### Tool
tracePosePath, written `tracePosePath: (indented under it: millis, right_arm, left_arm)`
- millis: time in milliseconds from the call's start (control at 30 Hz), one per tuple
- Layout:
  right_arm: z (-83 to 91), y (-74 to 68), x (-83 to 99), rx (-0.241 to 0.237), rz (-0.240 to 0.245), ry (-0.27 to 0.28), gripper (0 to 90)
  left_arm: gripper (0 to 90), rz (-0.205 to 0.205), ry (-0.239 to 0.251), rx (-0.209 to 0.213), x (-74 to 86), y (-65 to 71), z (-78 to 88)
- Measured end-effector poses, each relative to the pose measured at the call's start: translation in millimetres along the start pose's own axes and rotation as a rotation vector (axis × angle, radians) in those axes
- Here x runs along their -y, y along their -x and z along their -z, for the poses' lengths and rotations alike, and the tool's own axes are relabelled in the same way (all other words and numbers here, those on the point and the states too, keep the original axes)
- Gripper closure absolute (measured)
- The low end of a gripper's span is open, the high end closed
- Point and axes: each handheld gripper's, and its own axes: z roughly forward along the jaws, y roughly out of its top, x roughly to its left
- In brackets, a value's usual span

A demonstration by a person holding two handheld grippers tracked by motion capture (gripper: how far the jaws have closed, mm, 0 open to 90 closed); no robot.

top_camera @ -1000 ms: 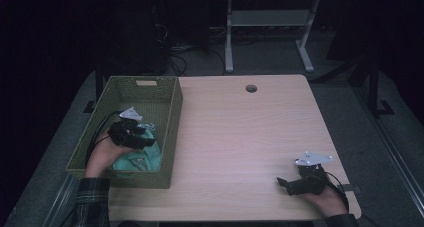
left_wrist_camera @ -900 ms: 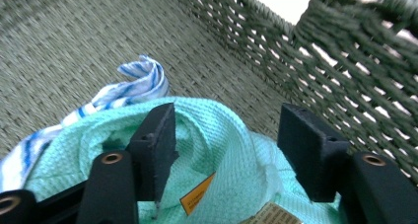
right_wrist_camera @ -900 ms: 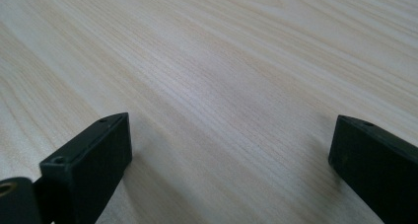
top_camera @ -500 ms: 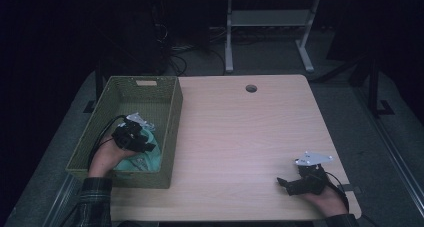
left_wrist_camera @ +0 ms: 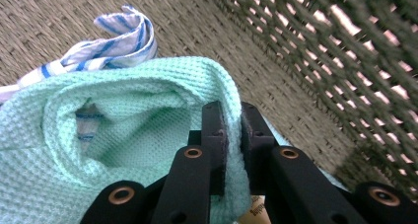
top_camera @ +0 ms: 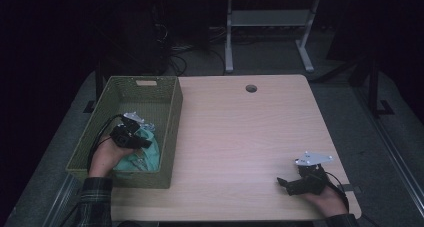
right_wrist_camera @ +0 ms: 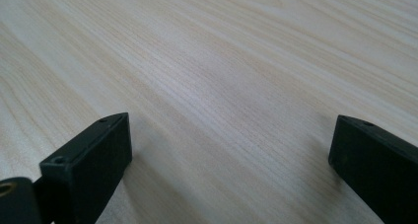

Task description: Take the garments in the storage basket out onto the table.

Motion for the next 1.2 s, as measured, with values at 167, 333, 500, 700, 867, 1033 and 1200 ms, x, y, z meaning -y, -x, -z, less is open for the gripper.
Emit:
tracePosePath:
  millis: [167,333,500,700,867,1033,1200]
  right_arm:
    - [0.0,0.1,0.0,0.000,0.001,0.001,2.2]
    - [0.0,0.0,0.0,0.000,0.000,0.000,2.2]
    - [0.0,0.0,0.0,0.001,-0.001,-0.001,2.2]
    - [0.0,0.0,0.0,0.001,0.000,0.000,2.2]
    - [0.0,0.0,0.0,0.000,0.001,0.000,2.2]
    - [0.0,0.2,0.0,0.000,0.002,0.001,2.3]
    - [-0.1,0.1,0.1,0.000,0.002,0.001,2.2]
  left_arm:
    - [83.0,-0.005,0.035,0.001,-1.3,0.8,3.7]
    - [83.2,-0.001,0.079,0.006,-3.3,2.0,10.5]
    - [83.1,-0.014,0.123,-0.001,-6.8,4.6,20.1]
    - [83.2,-0.005,0.190,0.011,-9.0,6.3,32.9]
    - [83.1,-0.002,0.248,0.031,-11.1,6.4,43.3]
    - [83.1,-0.009,0.274,0.029,-15.8,6.8,52.2]
    - [83.1,-0.019,0.308,0.029,-22.5,7.6,63.0]
